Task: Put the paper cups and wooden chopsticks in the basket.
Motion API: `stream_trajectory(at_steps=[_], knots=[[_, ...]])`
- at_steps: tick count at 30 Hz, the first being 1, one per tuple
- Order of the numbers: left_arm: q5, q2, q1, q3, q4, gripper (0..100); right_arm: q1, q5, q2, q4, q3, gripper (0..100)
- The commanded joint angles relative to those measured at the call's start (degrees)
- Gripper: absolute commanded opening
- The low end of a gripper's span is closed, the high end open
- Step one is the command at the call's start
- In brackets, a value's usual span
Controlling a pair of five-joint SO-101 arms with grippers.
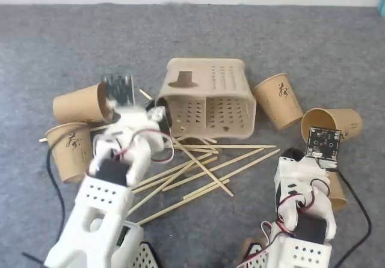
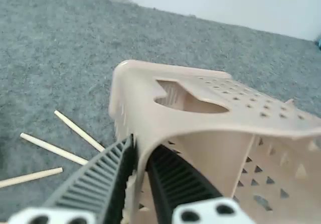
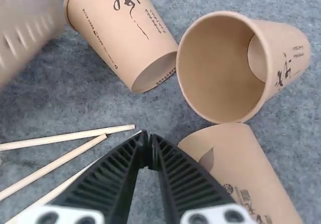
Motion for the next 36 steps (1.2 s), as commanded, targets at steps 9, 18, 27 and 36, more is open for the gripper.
stream_trajectory(at_steps=[9,18,27,36], knots=[[0.00,39.12,-1.05,-55.78,31.91,1,0.57,0.70,-0.48,-1.19,-0.53,1.3],[-3.16,61.19,-2.11,-87.52,45.71,1,0.48,1.41,-0.48,-1.19,-0.44,1.3],[-11.43,77.71,-5.01,-117.49,64.97,1,0.22,1.41,-0.48,-1.19,-0.44,1.3],[-17.23,75.52,-5.89,-108.97,64.79,1,0.22,1.41,-0.48,-1.19,-0.35,1.3]])
